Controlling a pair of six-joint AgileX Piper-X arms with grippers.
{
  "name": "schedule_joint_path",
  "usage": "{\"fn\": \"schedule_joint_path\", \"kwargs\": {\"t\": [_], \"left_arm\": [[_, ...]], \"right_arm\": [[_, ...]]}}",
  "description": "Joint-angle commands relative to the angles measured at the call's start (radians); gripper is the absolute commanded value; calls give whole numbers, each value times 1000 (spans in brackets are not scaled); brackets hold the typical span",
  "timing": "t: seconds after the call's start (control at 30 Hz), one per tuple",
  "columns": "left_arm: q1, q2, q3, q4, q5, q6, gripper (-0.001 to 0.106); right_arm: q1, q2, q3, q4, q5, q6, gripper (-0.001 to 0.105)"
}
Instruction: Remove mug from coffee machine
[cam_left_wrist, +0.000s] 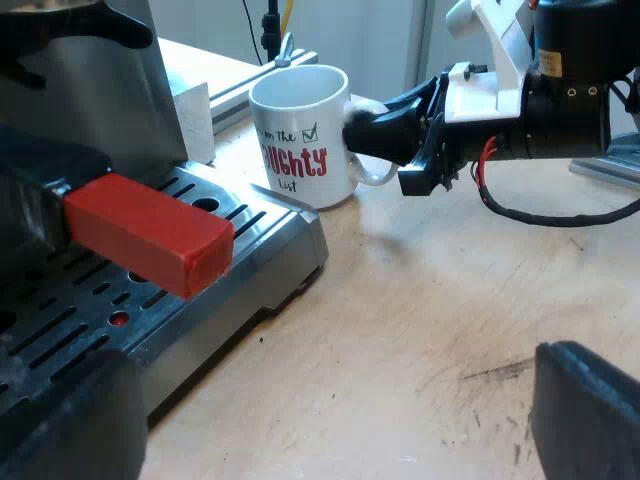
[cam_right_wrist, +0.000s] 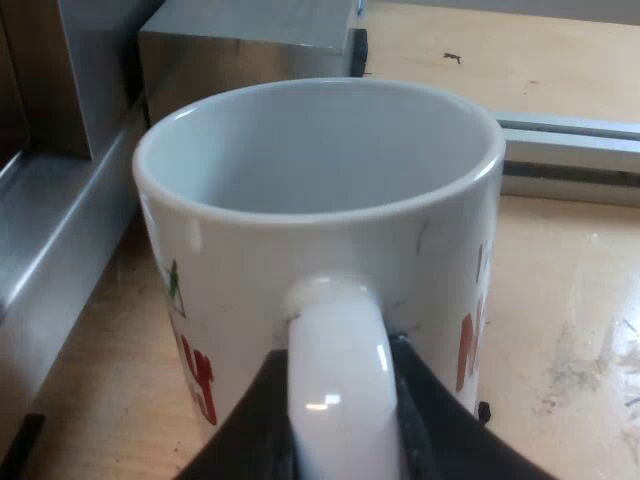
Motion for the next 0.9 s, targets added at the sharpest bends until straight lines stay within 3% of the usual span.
{"fn": "schedule_joint_path", "kwargs": {"t": [0.03,0.17,0.33,0.4,0.67,0.77,0.9], "left_arm": [[-4,0,1,-15,-11,3,80],[-4,0,1,-15,-11,3,80],[-4,0,1,-15,-11,3,80],[-4,0,1,-15,-11,3,80],[-4,0,1,-43,-11,3,80],[-4,0,1,-43,-1,3,80],[-4,0,1,-43,12,3,80]], "right_arm": [[-3,-9,-7,-45,-6,-5,0],[-3,-9,-4,-43,-11,-1,5],[-3,-14,-4,-43,-11,30,40],[-3,-17,-1,-43,-11,30,48],[-3,-122,99,-35,-6,57,49],[9,-197,95,82,-30,102,49],[56,-298,95,211,-10,102,49]]}}
